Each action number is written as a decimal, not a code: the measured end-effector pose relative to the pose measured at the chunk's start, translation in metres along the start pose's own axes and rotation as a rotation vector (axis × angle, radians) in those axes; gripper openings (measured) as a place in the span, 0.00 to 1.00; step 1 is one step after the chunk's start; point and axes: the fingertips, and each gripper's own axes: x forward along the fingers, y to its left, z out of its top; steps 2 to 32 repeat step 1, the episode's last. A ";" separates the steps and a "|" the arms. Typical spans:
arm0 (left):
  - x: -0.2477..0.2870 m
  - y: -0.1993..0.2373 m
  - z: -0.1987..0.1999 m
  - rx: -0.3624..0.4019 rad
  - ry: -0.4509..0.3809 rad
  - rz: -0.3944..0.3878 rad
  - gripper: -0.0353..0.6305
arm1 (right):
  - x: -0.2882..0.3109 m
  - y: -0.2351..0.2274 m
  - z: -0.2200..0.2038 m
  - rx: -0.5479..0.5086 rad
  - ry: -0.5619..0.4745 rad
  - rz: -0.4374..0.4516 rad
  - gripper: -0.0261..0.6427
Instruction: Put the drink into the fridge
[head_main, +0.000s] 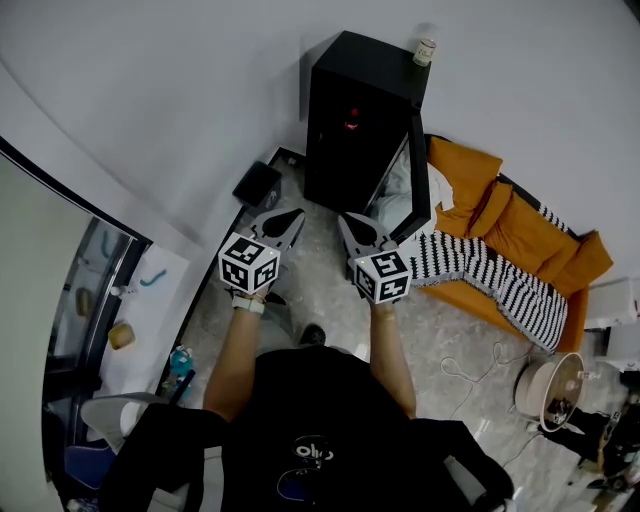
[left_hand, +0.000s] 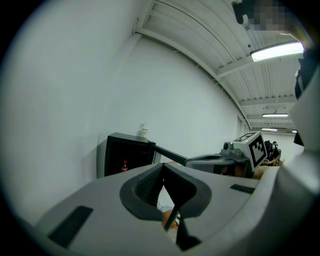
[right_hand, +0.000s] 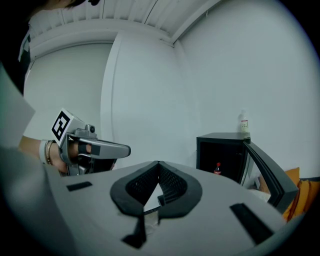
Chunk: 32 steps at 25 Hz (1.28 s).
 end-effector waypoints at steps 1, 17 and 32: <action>0.001 0.001 0.000 0.000 0.000 -0.001 0.06 | 0.001 -0.001 0.000 0.000 0.000 -0.001 0.05; 0.001 0.001 0.000 0.000 0.000 -0.001 0.06 | 0.001 -0.001 0.000 0.000 0.000 -0.001 0.05; 0.001 0.001 0.000 0.000 0.000 -0.001 0.06 | 0.001 -0.001 0.000 0.000 0.000 -0.001 0.05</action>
